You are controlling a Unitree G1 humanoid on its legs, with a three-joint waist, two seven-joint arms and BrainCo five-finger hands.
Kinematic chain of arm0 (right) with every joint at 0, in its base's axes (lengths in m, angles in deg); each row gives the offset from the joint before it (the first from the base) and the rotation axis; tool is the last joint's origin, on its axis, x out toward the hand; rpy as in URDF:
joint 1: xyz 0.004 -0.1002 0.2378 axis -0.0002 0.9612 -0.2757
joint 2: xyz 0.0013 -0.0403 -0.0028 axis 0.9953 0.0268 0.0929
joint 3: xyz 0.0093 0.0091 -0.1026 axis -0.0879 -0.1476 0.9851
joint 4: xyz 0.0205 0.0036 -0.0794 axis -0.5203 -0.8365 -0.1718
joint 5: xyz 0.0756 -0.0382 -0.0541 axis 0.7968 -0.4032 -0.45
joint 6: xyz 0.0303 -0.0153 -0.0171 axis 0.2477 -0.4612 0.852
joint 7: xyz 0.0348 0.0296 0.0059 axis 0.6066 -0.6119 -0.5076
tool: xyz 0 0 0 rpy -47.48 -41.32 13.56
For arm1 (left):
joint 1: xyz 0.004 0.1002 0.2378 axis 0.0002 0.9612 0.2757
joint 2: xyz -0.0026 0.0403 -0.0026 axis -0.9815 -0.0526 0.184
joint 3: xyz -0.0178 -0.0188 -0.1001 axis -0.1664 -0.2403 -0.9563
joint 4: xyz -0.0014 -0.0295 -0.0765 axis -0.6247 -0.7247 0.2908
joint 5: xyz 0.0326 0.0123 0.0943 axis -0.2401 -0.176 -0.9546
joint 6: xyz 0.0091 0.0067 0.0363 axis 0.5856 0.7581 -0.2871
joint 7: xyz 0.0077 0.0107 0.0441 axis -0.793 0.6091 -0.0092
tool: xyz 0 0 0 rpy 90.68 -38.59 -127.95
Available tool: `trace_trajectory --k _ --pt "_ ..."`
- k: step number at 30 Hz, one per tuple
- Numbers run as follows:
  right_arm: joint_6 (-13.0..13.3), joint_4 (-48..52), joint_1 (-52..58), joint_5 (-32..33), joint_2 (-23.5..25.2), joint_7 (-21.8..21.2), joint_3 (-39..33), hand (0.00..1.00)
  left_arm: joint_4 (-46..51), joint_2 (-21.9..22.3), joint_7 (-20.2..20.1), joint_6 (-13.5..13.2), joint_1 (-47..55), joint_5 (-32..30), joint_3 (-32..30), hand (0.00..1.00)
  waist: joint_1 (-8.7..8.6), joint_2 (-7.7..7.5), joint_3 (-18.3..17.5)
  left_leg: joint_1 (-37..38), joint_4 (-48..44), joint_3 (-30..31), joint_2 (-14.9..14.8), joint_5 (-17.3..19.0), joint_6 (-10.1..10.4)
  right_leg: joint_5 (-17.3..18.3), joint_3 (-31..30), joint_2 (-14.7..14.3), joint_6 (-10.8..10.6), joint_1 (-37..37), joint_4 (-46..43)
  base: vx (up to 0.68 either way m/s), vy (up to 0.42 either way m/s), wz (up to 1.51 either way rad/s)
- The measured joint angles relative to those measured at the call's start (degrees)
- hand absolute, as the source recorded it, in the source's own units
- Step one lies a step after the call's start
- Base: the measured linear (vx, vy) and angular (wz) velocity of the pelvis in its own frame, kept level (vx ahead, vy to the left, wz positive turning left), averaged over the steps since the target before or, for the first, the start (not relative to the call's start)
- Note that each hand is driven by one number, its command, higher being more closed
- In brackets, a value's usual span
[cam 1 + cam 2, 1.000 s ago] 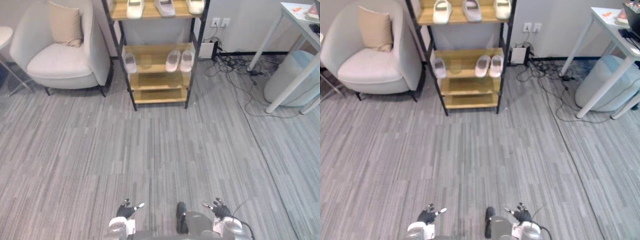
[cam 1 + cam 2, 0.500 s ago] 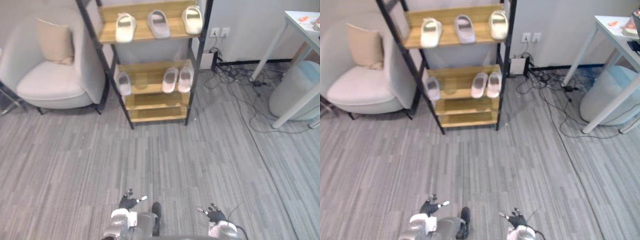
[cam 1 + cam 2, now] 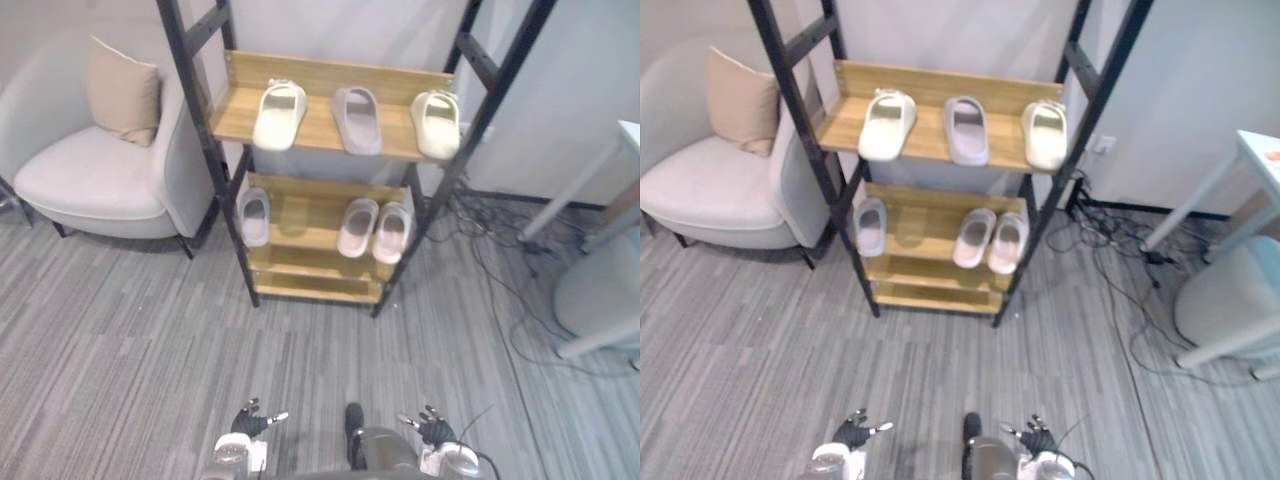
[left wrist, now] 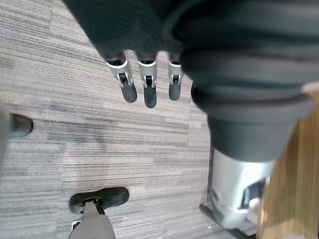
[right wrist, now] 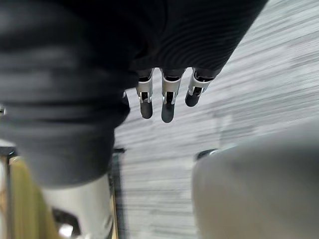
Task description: Organize the slippers on the shoe rack
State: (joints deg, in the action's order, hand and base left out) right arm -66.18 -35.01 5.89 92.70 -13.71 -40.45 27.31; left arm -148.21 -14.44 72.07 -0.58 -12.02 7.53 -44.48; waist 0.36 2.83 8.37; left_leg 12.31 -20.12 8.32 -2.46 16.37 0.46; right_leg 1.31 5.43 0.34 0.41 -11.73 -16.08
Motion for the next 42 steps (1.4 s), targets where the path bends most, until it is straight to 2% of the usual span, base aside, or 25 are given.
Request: trace_trajectory --k 2,3,5,6,8,9,10,11,12,13,15,16,19,21,23,24,25,26,27,28,29,30,33,37,42 --pt "-0.21 0.36 0.15 0.08 -0.90 0.10 1.33 0.00 1.48 1.07 -0.38 0.02 -0.22 0.03 -3.09 0.00 0.08 1.07 0.47 -7.78 -18.05 -3.04 -0.51 -5.46 6.07 1.71 0.68 -0.65 1.11 4.35 2.48 0.41 -0.198 0.21" --pt "-0.33 0.34 0.64 0.16 -1.10 0.15 2.26 0.00 1.78 1.04 -0.42 -0.03 -0.09 0.05 -3.65 0.00 0.70 0.47 1.44 -11.18 -26.98 -6.32 -2.56 -4.65 5.91 2.72 0.73 -0.77 2.15 8.38 3.88 0.37 -0.142 0.05" --pt "-0.60 0.36 1.23 0.61 -0.68 0.27 2.26 0.00 2.97 1.08 -0.48 -0.12 0.00 0.06 -3.48 0.00 1.07 -0.22 1.89 -14.35 -29.99 -11.89 -4.48 -1.01 4.43 3.76 0.65 -0.51 2.85 13.94 6.19 0.34 -0.134 -0.04" --pt "-0.61 0.30 1.29 0.62 -0.44 0.28 2.18 0.00 3.63 1.15 -0.48 -0.19 -0.11 0.06 -2.84 0.00 1.56 -0.58 1.99 -16.41 -26.48 -14.19 -4.49 0.57 3.29 4.12 0.27 -0.07 2.57 16.28 7.76 0.26 -0.081 -0.15" --pt "-0.63 0.19 0.97 0.66 -0.32 0.25 2.12 0.00 3.60 1.22 -0.60 -0.81 -0.49 0.05 -0.67 0.00 1.83 -0.64 1.99 -18.46 -13.84 -13.66 -2.49 0.87 3.30 5.09 -0.10 0.61 1.66 17.81 9.30 0.21 -0.014 -0.15" --pt "-0.65 0.16 0.80 0.65 -0.39 0.28 2.06 0.00 3.59 1.19 -0.57 -0.95 -0.55 0.05 0.30 0.00 1.90 -0.46 1.89 -19.24 -4.01 -12.06 -1.22 -0.81 3.10 6.17 -0.59 0.77 1.12 18.09 9.40 0.16 0.053 -0.11" --pt "-0.64 0.13 0.81 0.65 -0.50 0.30 2.06 0.00 3.56 1.14 -0.53 -0.96 -0.55 0.05 0.85 0.00 1.93 -0.28 1.79 -19.37 0.02 -10.99 -0.68 -2.31 3.32 6.65 -0.81 0.68 0.87 18.21 9.30 0.24 0.111 -0.28" --pt "-0.68 -0.52 0.94 0.64 -0.79 0.32 2.18 0.00 3.46 0.92 -0.54 -0.96 -0.51 0.03 1.73 0.00 2.51 -0.15 1.26 -18.61 4.18 -9.22 0.03 -9.12 2.38 8.13 -1.99 0.52 -0.26 18.39 8.52 0.35 0.184 -0.35" --pt "-0.79 -1.63 0.86 0.55 -0.43 0.37 2.21 0.00 3.30 0.10 -0.60 -0.92 -0.57 -0.04 2.29 0.00 2.77 -1.31 0.64 -17.70 4.90 -9.65 1.30 -9.81 0.94 9.70 -3.40 1.45 -1.26 18.35 7.22 0.31 0.163 -0.31" --pt "-0.81 -1.87 0.94 0.54 0.30 0.39 2.18 0.00 2.98 -0.25 -0.62 -0.82 -0.59 -0.05 2.48 0.00 2.56 -1.51 0.15 -17.28 5.08 -9.91 1.79 -9.35 0.46 10.36 -3.63 1.89 -1.68 18.41 6.82 0.42 0.173 -0.19" --pt "-1.02 -1.91 2.08 0.23 0.97 0.33 2.27 0.00 2.45 -0.91 -0.66 -0.82 -0.78 -0.04 2.71 0.00 3.05 -4.14 -0.90 -15.72 5.33 -12.94 3.29 -8.08 -0.45 12.54 -5.32 4.23 -3.56 17.55 2.75 0.38 0.137 -0.34" --pt "-1.05 -1.90 2.06 0.05 1.09 0.26 2.26 0.00 2.31 -1.01 -0.67 -0.80 -0.77 -0.03 2.79 0.00 3.03 -4.31 -0.98 -14.88 5.72 -13.39 3.64 -7.93 -0.70 12.71 -5.89 4.63 -3.83 17.25 1.22 0.28 0.135 -0.43" --pt "-0.99 -1.79 1.95 -0.19 1.15 -0.02 2.21 0.00 1.84 -1.16 -0.88 -0.47 -0.61 -0.03 2.92 0.00 2.97 -4.32 -0.94 -8.77 9.22 -14.66 4.58 -6.80 -2.48 13.34 -6.84 5.87 -5.80 13.29 -13.75 0.22 0.118 -0.20" --pt "-0.97 -1.89 1.99 -0.32 1.16 -0.09 2.20 0.00 1.10 -1.62 -0.92 -0.02 -0.60 -0.05 2.98 0.00 2.74 -4.17 -1.01 -5.87 10.29 -14.19 4.47 -6.36 -3.19 14.68 -5.27 6.55 -5.81 11.65 -18.72 0.18 0.028 0.07" --pt "-0.97 -1.90 1.96 -0.62 0.93 -0.21 2.23 0.00 0.84 -1.96 -0.91 0.03 -0.59 -0.02 3.11 0.00 2.65 -4.03 -1.06 -4.80 11.06 -13.50 3.36 -6.22 -3.37 16.01 -3.14 6.55 -5.30 10.95 -17.10 0.11 -0.036 0.16" --pt "-0.96 -1.90 1.92 -0.69 0.90 -0.36 2.22 0.00 0.49 -2.61 -0.91 0.02 -0.60 0.04 3.84 0.00 2.48 -3.83 -1.02 -4.74 11.18 -12.36 2.08 -6.19 -3.31 16.16 -1.12 6.30 -5.20 10.34 -12.55 0.09 -0.068 0.21" --pt "-0.96 -1.92 1.89 -0.71 0.94 -0.37 2.22 0.00 0.28 -3.04 -0.92 -0.01 -0.59 0.05 4.19 0.00 2.50 -3.90 -1.06 -4.80 11.13 -12.11 1.63 -6.07 -3.01 15.08 -0.72 6.16 -4.74 10.09 -8.60 0.09 -0.090 0.22" --pt "-0.95 -1.99 1.94 -0.75 1.09 -0.37 2.23 0.00 0.12 -3.38 -0.92 -0.03 -0.60 0.04 4.37 0.00 2.50 -4.49 -1.34 -4.91 11.02 -11.41 2.09 -5.78 -2.48 10.69 -1.16 6.23 -4.33 9.86 -3.86 0.07 -0.098 0.17" --pt "-0.94 -2.61 2.00 -0.69 1.41 -0.41 2.14 0.00 -0.22 -4.13 -0.90 -0.01 -0.75 0.02 5.36 0.00 2.38 -6.09 -1.73 -4.64 11.00 -10.21 3.38 -4.75 -0.92 7.45 -1.53 7.09 -4.86 9.67 -1.63 0.11 -0.144 0.13" --pt "-0.95 -2.75 1.94 -0.68 1.10 -0.40 2.10 0.00 -1.12 -4.16 -0.91 -0.01 -1.00 0.01 5.36 0.00 2.18 -4.94 -1.69 -4.44 11.10 -9.48 2.86 -4.74 -0.72 7.74 -1.35 6.69 -4.78 10.58 -0.23 0.10 -0.146 0.09" --pt "-0.94 -2.77 1.95 -0.68 0.78 -0.41 2.14 0.00 -1.28 -3.92 -0.92 0.00 -1.07 0.01 5.37 0.00 2.18 -4.51 -1.68 -4.37 11.10 -9.29 2.50 -4.78 -0.65 7.69 -1.26 6.40 -4.73 11.28 1.05 0.07 -0.136 -0.01" --pt "-0.94 -2.84 1.98 -0.69 0.44 -0.39 2.13 0.00 -1.72 -3.44 -0.89 0.01 -1.03 -0.03 5.36 0.00 2.09 -3.46 -1.88 -4.39 11.42 -9.20 2.02 -4.79 -0.57 6.99 -1.19 5.69 -4.53 12.21 3.68 0.04 -0.091 -0.05" --pt "-0.93 -4.02 1.91 -0.60 -0.19 -0.33 1.84 0.00 -2.81 -2.90 -0.93 0.01 -0.62 -0.07 5.37 0.00 1.91 -1.87 -2.94 -4.28 13.41 -7.45 1.03 -5.28 0.25 4.09 -0.56 3.99 -4.10 14.63 9.62 0.05 -0.063 0.06" --pt "-0.81 -4.13 1.93 -0.11 -0.31 -0.09 1.79 0.00 -3.16 -3.48 -0.94 -0.01 -0.58 -0.56 5.34 0.00 1.89 -2.20 -2.86 -4.29 14.13 -6.70 0.69 -5.55 0.68 1.47 0.18 3.41 -3.86 17.07 14.67 0.02 -0.023 0.07" --pt "-0.22 -3.98 1.94 0.06 0.23 0.06 2.84 0.00 -3.85 -5.00 -0.80 0.01 -0.51 -0.92 5.10 0.00 1.88 -3.58 -2.68 -4.35 14.48 -7.06 1.20 -5.56 0.67 -0.22 0.01 3.66 -4.24 17.90 17.68 -0.01 0.014 -0.04"
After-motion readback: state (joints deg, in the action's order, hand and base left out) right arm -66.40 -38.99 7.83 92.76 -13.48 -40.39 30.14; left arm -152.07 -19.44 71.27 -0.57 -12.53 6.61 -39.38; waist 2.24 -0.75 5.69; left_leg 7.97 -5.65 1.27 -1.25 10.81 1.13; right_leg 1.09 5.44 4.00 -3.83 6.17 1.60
